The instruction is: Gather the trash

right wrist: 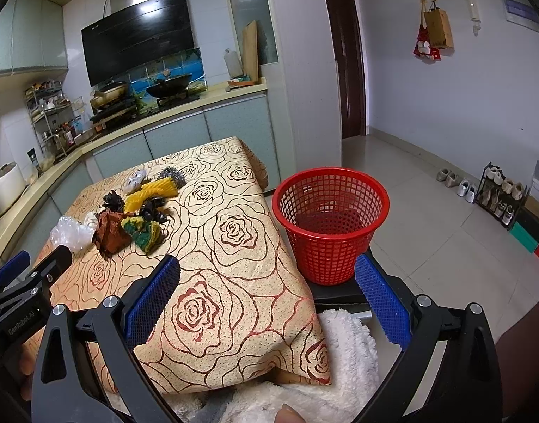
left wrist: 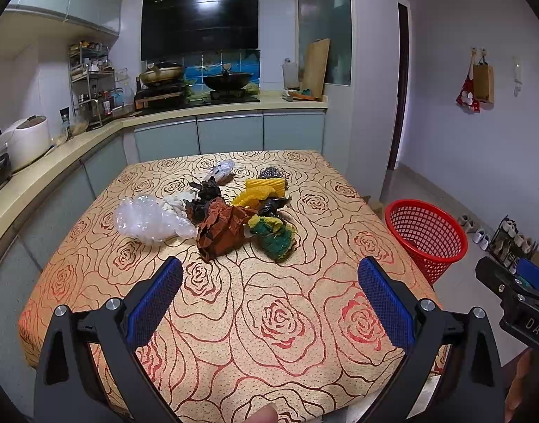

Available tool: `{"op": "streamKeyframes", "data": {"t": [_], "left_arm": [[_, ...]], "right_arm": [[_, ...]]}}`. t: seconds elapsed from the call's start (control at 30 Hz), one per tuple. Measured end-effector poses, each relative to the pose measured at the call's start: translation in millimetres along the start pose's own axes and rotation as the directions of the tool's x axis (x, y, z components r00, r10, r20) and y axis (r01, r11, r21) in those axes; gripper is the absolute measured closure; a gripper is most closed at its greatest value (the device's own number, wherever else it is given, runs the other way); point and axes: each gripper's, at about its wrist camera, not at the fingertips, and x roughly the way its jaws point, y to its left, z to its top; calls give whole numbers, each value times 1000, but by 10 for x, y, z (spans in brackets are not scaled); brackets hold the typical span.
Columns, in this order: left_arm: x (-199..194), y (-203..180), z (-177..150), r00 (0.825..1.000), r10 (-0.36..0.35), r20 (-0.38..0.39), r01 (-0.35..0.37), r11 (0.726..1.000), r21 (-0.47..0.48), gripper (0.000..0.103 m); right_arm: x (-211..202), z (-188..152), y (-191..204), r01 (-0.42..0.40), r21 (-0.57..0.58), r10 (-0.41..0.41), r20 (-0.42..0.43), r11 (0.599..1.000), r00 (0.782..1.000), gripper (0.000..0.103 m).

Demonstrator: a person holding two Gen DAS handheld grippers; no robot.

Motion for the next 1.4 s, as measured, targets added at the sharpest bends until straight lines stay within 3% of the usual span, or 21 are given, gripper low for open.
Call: {"op": "streamKeyframes", "data": {"t": [0.27,0.8,1.0,1.2,1.4], "left_arm": [[29,88,-9,1000,12,2,-12,1000,0,7],[244,876,-61,991,128,-38,-132,985,-111,7],[365,1112,-143,985,154,-76,-163,978,-132,7],[554,1246,-221,981,156,-114,-171,976,-136,7],[703,1428,-135,978,176,-112,-192,969,-153,7]], "right_arm": [[64,-40,82,-16,-10,16,-23,1000,1000,6],[245,134,333,-99,-71,98,-20,992,995,6],[417,182,457,-134,-71,132,-36,988,991,6],[631,237,662,-118,-123,112,-53,985,992,6],[854,286,787,-144,-140,133,-84,980,987,6]]}}
